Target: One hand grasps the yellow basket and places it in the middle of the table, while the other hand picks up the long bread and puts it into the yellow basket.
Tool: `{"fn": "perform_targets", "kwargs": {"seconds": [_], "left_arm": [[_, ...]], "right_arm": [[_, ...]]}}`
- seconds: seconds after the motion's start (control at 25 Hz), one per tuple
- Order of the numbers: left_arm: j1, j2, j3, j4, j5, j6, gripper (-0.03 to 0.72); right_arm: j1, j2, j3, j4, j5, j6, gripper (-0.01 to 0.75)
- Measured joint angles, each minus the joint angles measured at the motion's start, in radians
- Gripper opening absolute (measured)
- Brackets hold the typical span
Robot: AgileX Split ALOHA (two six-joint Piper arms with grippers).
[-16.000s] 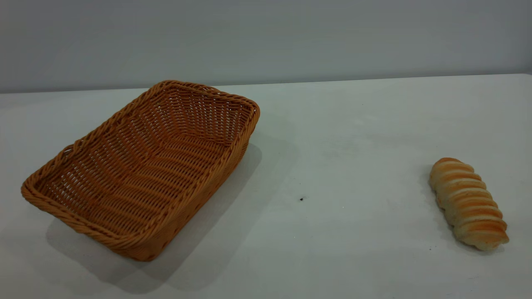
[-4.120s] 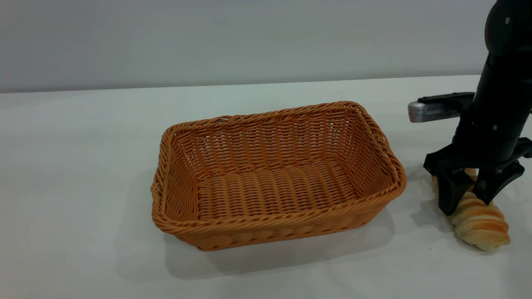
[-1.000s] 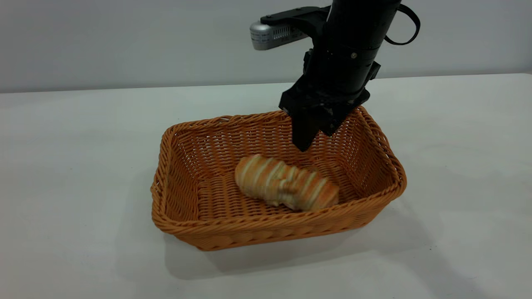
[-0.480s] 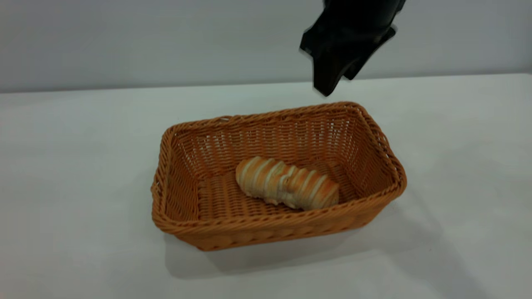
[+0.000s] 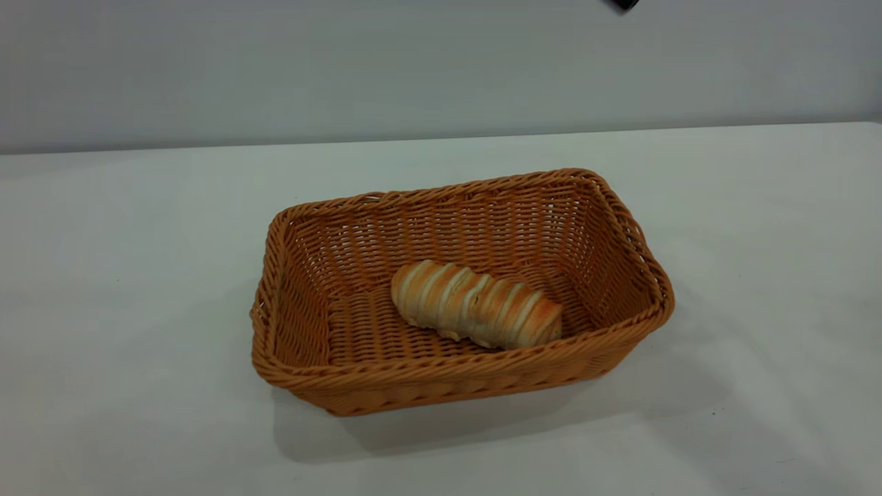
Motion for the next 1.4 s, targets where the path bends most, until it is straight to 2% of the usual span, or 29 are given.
{"fn": "perform_targets", "kwargs": {"seconds": [0.6,1.0,1.16,1.4], "left_arm": [[0.000,-0.146,0.178,-0.081,0.001,0.001,0.536],[0.000,-0.155,0.246,-0.154,0.001,0.009,0.536],[0.000,-0.155,0.290,-0.194,0.001,0.025,0.536],[0.000,-0.191,0.313,-0.213,-0.018,0.033,0.536]], "right_arm": [[0.000,-0.396,0.000,-0.004,0.252,0.043,0.414],[0.000,-0.687,0.011,-0.004,0.252,0.073,0.414],[0.000,-0.822,0.094,-0.004,0.252,0.085,0.414],[0.000,-1.049,0.318,-0.004,0.252,0.123,0.414]]}}
